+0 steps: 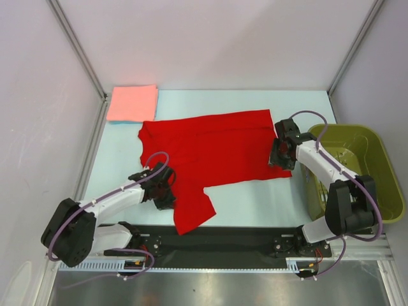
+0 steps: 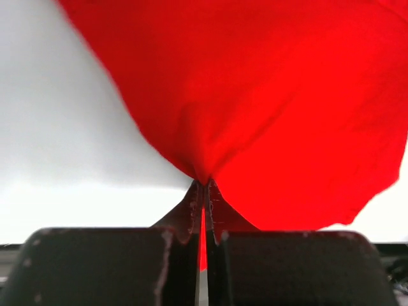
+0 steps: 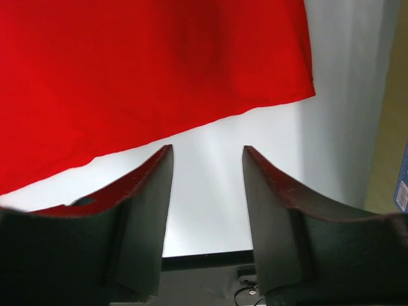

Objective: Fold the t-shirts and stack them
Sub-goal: Fold the tshirt

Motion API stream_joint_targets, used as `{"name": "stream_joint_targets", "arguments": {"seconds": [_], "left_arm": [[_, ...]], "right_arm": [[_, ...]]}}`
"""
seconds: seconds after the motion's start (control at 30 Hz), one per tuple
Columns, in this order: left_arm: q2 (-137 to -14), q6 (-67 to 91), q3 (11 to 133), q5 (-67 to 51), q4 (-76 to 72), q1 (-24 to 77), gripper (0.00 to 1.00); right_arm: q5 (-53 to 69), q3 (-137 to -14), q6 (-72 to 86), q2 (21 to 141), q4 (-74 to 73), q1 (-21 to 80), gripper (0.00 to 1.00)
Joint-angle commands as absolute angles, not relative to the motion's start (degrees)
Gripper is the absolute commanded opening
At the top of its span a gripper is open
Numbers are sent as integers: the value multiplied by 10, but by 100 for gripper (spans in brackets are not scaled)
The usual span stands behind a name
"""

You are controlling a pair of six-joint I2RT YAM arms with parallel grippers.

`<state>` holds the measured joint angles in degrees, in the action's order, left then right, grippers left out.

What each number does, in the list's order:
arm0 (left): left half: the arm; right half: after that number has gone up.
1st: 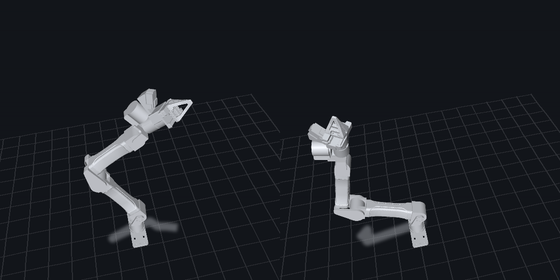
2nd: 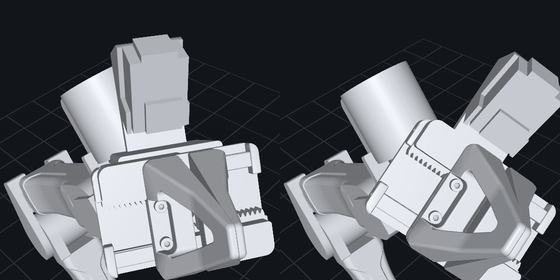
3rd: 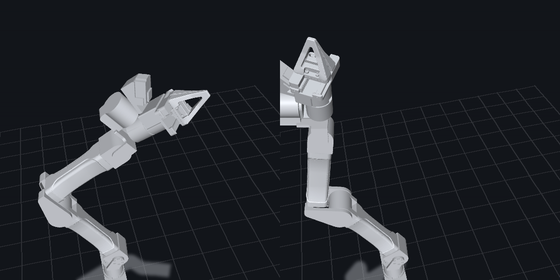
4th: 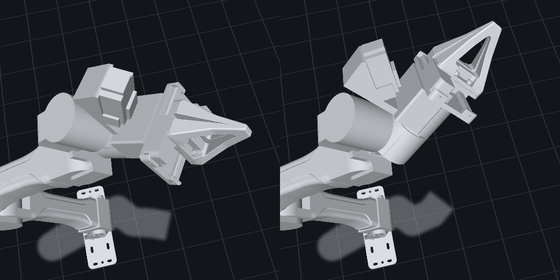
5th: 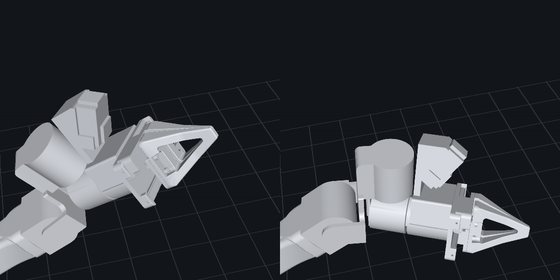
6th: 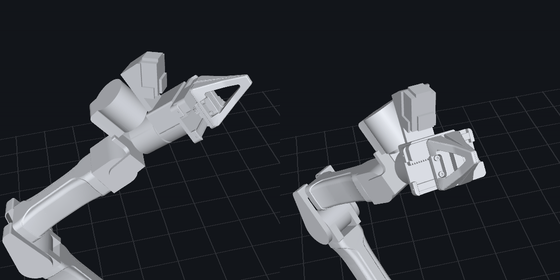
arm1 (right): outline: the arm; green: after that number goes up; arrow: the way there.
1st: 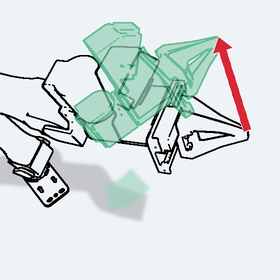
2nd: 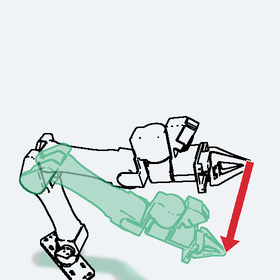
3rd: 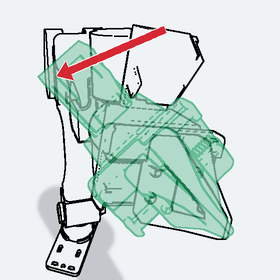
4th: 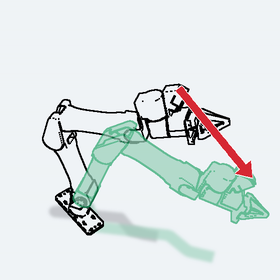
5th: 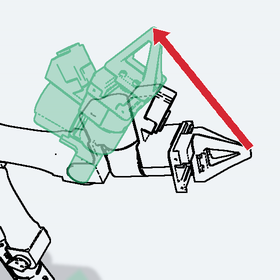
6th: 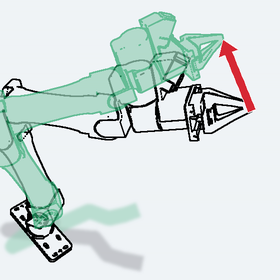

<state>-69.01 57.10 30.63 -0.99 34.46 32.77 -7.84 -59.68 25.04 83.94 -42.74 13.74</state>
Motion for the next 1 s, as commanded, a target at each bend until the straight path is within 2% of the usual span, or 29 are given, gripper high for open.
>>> {"name": "stream_joint_targets", "arguments": {"seconds": [0.0,0.1,0.17,0.57,0.97], "left_arm": [[-653,575,311,61,401,307,0],[-617,556,315,79,431,269,0],[-599,541,318,84,446,251,0],[-593,507,340,95,459,217,0],[-596,483,345,82,441,217,0]], "right_arm": [[-116,-602,271,852,-425,138,48],[-122,-585,274,856,-415,138,46],[-128,-578,279,858,-414,138,41],[-175,-547,320,899,-403,134,46],[-228,-514,383,923,-367,134,43]]}}
